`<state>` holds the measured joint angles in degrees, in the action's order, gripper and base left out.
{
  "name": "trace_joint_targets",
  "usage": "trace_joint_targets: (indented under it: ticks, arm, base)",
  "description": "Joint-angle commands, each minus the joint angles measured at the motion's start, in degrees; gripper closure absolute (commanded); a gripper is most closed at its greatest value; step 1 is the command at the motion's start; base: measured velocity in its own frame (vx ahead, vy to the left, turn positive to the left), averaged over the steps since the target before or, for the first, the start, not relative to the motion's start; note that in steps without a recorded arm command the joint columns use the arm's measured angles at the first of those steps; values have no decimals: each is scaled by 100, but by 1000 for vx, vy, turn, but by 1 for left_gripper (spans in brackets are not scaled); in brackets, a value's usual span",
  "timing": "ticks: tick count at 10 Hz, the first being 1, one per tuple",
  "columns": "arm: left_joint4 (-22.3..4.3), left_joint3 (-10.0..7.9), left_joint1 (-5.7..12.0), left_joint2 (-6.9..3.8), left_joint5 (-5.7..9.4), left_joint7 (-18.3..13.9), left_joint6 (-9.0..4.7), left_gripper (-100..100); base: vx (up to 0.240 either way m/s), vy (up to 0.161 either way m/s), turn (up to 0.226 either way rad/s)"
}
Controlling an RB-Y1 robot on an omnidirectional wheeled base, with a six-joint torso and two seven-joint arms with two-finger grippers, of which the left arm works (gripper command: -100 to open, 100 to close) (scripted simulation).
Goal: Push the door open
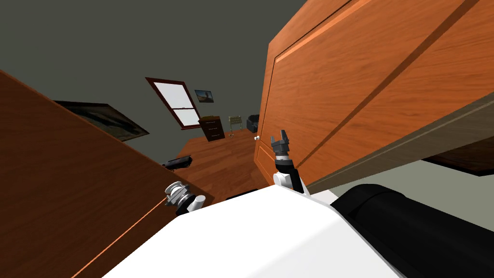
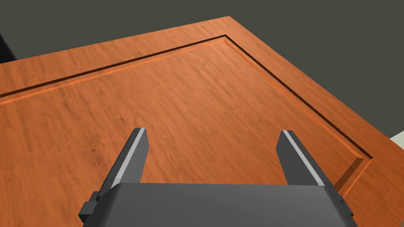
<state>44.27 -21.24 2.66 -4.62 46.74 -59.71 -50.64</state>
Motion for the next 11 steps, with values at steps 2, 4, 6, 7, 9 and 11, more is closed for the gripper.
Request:
trace_joint_targets:
  ticks: [2, 4, 6, 7, 9, 11]
  arm:
    - [-110, -191, 58, 11, 69, 65, -239, 100]
    - [-91, -393, 73, 133, 160, 209, -375, 100]
    - [-78, -530, 83, 225, 221, 307, -467, 100]
    - [-70, -611, 90, 284, 257, 364, -521, 100]
    - [-54, -770, 101, 415, 329, 477, -628, 100]
    - [-27, -796, 73, 472, 343, 504, -628, 100]
  base:
    - [102, 111, -49]
    - [150, 173, -84]
    - [139, 165, -62]
    - [152, 169, -57]
    - [175, 159, -50]
    - [111, 129, -27]
